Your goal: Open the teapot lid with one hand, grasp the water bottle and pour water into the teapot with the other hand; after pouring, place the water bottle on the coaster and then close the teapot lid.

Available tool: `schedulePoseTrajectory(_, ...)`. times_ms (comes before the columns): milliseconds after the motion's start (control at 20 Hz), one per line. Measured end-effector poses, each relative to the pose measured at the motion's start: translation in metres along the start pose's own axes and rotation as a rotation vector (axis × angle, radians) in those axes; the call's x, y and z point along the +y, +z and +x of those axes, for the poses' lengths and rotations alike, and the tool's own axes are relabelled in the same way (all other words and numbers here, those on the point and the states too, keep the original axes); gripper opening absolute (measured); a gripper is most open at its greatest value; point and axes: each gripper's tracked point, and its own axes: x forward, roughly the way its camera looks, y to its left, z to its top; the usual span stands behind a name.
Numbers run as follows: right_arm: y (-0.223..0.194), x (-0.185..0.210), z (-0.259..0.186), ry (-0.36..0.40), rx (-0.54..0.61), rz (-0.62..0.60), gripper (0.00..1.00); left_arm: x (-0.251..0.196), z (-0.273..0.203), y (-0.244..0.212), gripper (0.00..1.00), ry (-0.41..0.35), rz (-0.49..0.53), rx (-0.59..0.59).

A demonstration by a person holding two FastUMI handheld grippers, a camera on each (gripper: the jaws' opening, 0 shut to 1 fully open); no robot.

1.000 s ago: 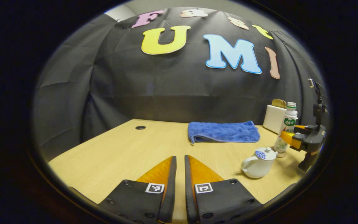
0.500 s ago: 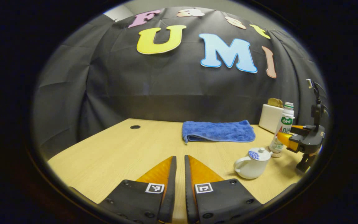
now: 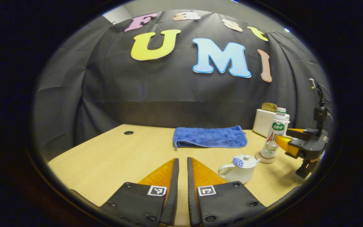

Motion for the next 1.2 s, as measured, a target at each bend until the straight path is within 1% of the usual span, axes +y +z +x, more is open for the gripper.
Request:
schedulePoseTrajectory(150,-0.001,-0.003,-0.026,0.003,-0.011,0.042,0.84,-0.031,-0.011,0.003,0.22,-0.042,-0.012,-0.014)
schedulePoseTrajectory(200,-0.001,-0.004,-0.036,0.005,-0.018,0.058,0.84,-0.043,-0.015,0.004,0.24,-0.06,-0.013,-0.02)
schedulePoseTrajectory(300,0.001,-0.006,-0.056,0.002,-0.036,0.086,0.84,-0.067,-0.025,0.005,0.22,-0.088,-0.008,-0.041)
schedulePoseTrajectory(450,0.0,-0.008,-0.087,0.002,-0.058,0.126,0.84,-0.104,-0.046,0.005,0.23,-0.135,0.001,-0.066)
schedulePoseTrajectory(600,-0.007,-0.009,-0.111,-0.003,-0.075,0.134,0.84,-0.136,-0.066,0.0,0.22,-0.181,-0.001,-0.089)
schedulePoseTrajectory(650,-0.008,-0.01,-0.118,-0.004,-0.081,0.132,0.7,-0.144,-0.071,-0.003,0.23,-0.193,-0.004,-0.095)
schedulePoseTrajectory(700,-0.009,-0.009,-0.124,-0.002,-0.085,0.133,0.84,-0.151,-0.077,-0.005,0.23,-0.2,-0.006,-0.098)
schedulePoseTrajectory(800,-0.014,-0.004,-0.135,0.008,-0.093,0.141,0.84,-0.162,-0.084,-0.009,0.23,-0.211,-0.011,-0.109)
schedulePoseTrajectory(900,-0.018,-0.003,-0.142,0.008,-0.096,0.138,0.84,-0.166,-0.087,-0.018,0.23,-0.202,-0.003,-0.107)
schedulePoseTrajectory(950,-0.02,-0.002,-0.143,0.007,-0.102,0.135,0.7,-0.168,-0.087,-0.023,0.23,-0.197,0.002,-0.103)
schedulePoseTrajectory(1000,-0.021,-0.001,-0.144,0.01,-0.105,0.13,0.84,-0.17,-0.086,-0.027,0.23,-0.196,0.008,-0.095)
schedulePoseTrajectory(1050,-0.021,0.0,-0.145,0.012,-0.108,0.127,0.84,-0.17,-0.085,-0.031,0.23,-0.193,0.011,-0.088)
schedulePoseTrajectory(1100,-0.022,0.002,-0.144,0.016,-0.109,0.127,0.7,-0.171,-0.084,-0.034,0.23,-0.187,0.012,-0.083)
schedulePoseTrajectory(1150,-0.023,0.002,-0.145,0.019,-0.111,0.13,0.7,-0.168,-0.084,-0.034,0.22,-0.18,0.015,-0.09)
schedulePoseTrajectory(1200,-0.023,0.003,-0.145,0.023,-0.111,0.135,0.84,-0.169,-0.081,-0.032,0.22,-0.175,0.019,-0.098)
